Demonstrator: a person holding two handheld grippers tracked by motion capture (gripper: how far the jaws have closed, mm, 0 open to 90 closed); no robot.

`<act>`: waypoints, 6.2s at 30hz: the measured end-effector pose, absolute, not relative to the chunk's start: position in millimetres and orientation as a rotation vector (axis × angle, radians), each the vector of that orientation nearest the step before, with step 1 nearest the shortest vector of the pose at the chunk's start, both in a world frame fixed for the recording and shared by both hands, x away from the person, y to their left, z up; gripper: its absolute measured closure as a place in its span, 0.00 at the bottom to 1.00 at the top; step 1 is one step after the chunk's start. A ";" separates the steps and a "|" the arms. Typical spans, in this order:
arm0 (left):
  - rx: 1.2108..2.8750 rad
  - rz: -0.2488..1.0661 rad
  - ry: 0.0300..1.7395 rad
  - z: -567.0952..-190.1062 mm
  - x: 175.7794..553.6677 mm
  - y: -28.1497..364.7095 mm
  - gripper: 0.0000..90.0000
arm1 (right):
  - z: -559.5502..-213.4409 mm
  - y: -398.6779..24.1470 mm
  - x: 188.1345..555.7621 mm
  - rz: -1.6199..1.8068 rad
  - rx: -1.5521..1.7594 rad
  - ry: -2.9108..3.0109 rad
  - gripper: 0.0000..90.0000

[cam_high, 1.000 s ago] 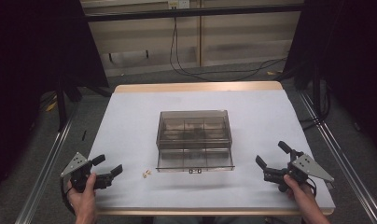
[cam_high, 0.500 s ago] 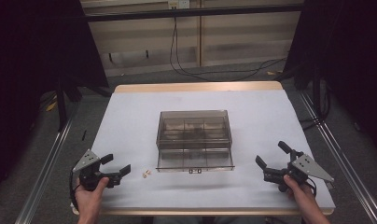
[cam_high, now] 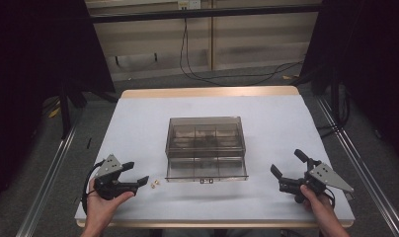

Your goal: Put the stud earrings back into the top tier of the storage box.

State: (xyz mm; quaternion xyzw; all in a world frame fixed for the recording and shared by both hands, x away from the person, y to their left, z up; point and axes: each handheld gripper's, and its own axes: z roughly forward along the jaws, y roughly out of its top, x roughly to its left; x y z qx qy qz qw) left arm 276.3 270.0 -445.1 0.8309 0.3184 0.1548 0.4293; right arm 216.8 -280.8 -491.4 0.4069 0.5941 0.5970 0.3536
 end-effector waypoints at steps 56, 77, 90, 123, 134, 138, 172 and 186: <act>2.655 -0.040 0.681 -450.7 316.8 220.7 0.94 | -491.4 -280.7 216.9 1.544 1.054 1.537 0.00; 2.434 -0.022 0.750 -441.1 314.0 240.2 0.95 | -491.4 -280.8 217.0 1.542 1.057 1.533 0.00; 2.253 0.046 0.685 -420.3 310.5 244.3 0.95 | -491.3 -280.2 216.6 1.539 1.050 1.535 0.00; 2.197 0.095 0.470 -356.1 320.4 179.4 0.94 | -491.3 -280.2 216.5 1.532 1.048 1.536 0.00; 2.265 0.064 0.370 -354.5 323.1 138.5 0.95 | -491.3 -280.3 216.3 1.533 1.047 1.535 0.00; 2.318 0.071 0.326 -354.5 322.1 124.3 0.95 | -491.3 -280.3 216.3 1.533 1.047 1.535 0.00; 2.738 -0.027 0.239 -381.6 327.1 46.9 0.94 | -491.3 -280.2 216.2 1.544 1.053 1.533 0.00; 2.632 -0.030 0.263 -369.1 329.8 63.4 0.85 | -491.4 -280.3 216.1 1.537 1.044 1.535 0.00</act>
